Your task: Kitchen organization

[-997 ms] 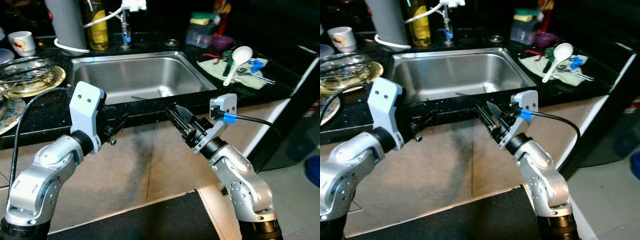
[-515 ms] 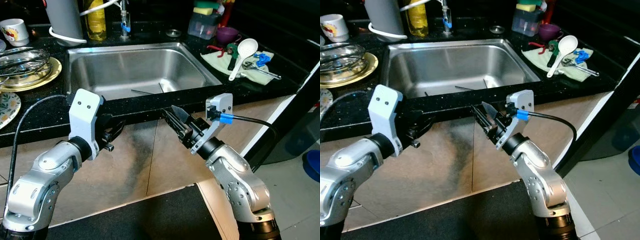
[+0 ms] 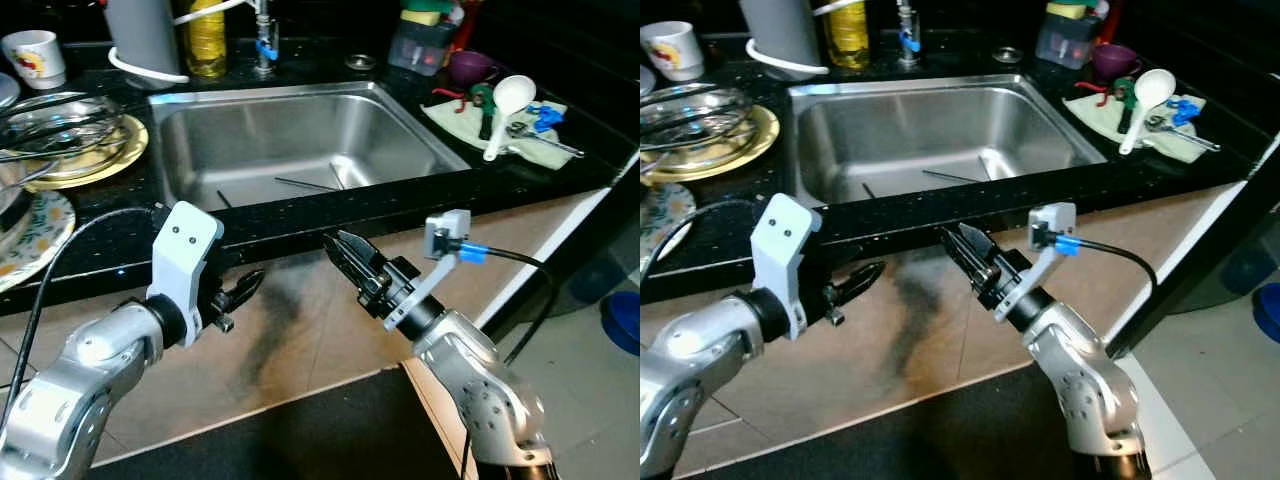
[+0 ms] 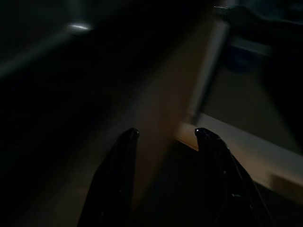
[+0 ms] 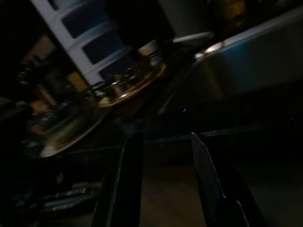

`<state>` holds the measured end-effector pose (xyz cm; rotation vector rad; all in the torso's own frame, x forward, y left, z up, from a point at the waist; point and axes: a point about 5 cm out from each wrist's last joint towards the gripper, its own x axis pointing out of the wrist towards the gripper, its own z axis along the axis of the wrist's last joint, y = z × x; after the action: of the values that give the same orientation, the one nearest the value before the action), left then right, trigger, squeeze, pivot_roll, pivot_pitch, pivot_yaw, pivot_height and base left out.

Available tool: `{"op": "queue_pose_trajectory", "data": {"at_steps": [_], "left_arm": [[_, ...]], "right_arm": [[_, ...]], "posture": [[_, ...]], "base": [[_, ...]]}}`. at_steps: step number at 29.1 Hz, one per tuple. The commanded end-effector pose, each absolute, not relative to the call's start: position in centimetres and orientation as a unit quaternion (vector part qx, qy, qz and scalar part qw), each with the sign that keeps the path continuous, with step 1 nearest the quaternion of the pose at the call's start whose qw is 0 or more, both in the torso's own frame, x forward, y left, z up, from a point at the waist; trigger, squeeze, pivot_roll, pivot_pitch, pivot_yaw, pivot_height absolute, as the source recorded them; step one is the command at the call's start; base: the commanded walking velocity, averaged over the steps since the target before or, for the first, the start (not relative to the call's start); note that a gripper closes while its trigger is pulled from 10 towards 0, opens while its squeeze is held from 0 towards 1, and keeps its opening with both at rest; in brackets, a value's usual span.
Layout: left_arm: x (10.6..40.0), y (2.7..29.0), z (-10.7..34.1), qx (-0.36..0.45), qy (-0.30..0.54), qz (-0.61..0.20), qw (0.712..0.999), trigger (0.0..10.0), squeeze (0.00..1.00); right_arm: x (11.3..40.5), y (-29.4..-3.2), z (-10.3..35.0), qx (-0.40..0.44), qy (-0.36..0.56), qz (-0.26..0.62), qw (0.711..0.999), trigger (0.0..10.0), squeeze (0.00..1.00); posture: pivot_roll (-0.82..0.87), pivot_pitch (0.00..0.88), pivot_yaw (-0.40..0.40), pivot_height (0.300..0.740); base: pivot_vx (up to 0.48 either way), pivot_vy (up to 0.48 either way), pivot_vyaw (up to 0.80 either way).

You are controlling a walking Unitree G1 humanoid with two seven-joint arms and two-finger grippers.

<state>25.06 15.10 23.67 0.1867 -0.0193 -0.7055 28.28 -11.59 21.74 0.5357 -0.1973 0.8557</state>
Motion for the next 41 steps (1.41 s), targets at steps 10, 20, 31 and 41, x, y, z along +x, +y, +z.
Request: {"op": "queue_pose_trajectory", "data": {"at_steps": [10, 20, 31, 41], "left_arm": [[22.0, 14.5, 17.5, 0.133, 0.184, -0.436, 0.871, 10.0, 0.0], [24.1, 17.6, 7.5, 0.183, 0.293, -0.173, 0.922, 10.0, 0.0], [21.7, 18.6, -2.7, 0.101, 0.377, -0.078, 0.917, 10.0, 0.0], [19.3, 19.0, -5.4, 0.055, 0.43, -0.041, 0.9, 10.0, 0.0]], "right_arm": [[24.9, -13.0, 14.5, 0.194, 0.08, 0.495, 0.843, 10.0, 0.0], [26.2, -16.8, 3.0, 0.082, 0.257, 0.21, 0.94, 10.0, 0.0], [22.8, -16.5, -4.2, 0.051, 0.355, 0.127, 0.925, 10.0, 0.0], [20.7, -15.4, -6.2, 0.079, 0.378, 0.086, 0.918, 10.0, 0.0]], "posture": [[-0.04, 0.176, -0.041, 0.74], [-0.04, 0.172, -0.038, 0.74], [-0.05, 0.172, -0.035, 0.74], [-0.04, 0.172, -0.034, 0.74]], "base": [[0.0, 0.0, 0.0], [0.0, 0.0, 0.0], [0.0, 0.0, 0.0], [0.0, 0.0, 0.0]]}}
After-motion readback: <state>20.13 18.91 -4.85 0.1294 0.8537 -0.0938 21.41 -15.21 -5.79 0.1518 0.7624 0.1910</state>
